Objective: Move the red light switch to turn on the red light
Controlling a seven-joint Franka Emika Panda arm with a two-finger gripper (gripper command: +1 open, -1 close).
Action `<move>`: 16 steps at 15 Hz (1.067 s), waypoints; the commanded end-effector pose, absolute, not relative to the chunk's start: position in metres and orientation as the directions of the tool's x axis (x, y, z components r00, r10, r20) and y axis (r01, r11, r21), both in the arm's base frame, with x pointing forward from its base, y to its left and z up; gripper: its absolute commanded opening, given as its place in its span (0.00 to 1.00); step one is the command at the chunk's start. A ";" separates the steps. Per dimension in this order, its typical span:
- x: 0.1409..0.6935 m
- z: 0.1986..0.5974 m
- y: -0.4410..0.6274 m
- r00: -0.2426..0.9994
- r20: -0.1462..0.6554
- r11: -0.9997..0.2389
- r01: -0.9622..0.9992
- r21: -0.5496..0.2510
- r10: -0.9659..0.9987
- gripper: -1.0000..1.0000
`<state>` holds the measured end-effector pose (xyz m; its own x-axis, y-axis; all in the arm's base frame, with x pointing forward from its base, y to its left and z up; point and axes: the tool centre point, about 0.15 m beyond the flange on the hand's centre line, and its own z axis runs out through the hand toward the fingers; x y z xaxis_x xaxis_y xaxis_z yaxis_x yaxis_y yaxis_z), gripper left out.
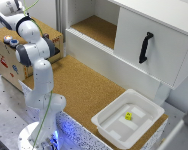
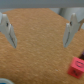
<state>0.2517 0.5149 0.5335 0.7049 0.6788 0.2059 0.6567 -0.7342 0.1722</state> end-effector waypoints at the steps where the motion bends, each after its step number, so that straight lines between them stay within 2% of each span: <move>1: 0.266 0.524 0.435 0.794 0.248 -0.825 0.563 0.043 0.555 1.00; 7: 0.275 0.481 0.418 0.829 0.223 -0.845 0.533 -0.045 0.512 1.00; 10: 0.285 0.460 0.422 0.828 0.206 -0.838 0.542 -0.055 0.522 1.00; 16: 0.346 0.452 0.446 0.883 0.282 -0.915 0.401 -0.039 0.375 1.00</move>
